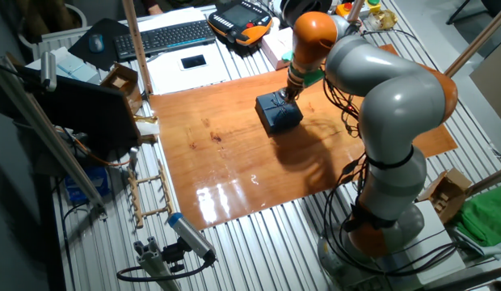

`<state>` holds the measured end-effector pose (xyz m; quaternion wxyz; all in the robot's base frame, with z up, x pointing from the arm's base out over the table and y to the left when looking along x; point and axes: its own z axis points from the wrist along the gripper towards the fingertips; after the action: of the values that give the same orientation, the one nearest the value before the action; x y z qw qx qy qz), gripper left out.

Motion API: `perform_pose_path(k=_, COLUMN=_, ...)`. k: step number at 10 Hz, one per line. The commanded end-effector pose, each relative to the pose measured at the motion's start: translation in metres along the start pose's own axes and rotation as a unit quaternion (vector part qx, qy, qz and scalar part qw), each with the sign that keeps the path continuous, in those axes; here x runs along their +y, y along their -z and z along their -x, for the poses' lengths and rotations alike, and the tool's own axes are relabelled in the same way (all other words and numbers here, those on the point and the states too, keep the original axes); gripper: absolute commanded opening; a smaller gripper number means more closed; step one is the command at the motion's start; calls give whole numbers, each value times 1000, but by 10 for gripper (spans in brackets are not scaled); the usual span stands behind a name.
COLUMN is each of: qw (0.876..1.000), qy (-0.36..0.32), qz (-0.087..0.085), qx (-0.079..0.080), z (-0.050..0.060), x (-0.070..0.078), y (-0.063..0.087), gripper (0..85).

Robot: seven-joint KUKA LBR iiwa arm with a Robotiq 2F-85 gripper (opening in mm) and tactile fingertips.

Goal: Take everything out of the gift box

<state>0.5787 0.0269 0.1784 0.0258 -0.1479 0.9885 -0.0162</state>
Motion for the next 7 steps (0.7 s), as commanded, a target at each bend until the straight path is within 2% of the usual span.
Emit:
perform_pose_path(k=1, qw=1000, qy=2, qz=0, qx=-2, z=3, x=-1, y=-1, gripper=10)
perform_pose_path(k=3, qw=1000, qy=0, qz=12, qx=3, z=10, x=-3, y=-4, gripper=10)
perform_pose_path(k=4, qw=1000, qy=-8, qz=10, qx=5, z=12, x=0, y=-7, gripper=10)
perform_pose_path(k=7, qw=999, qy=-28, qz=44, qx=-2, z=7, x=0, y=-2, gripper=10)
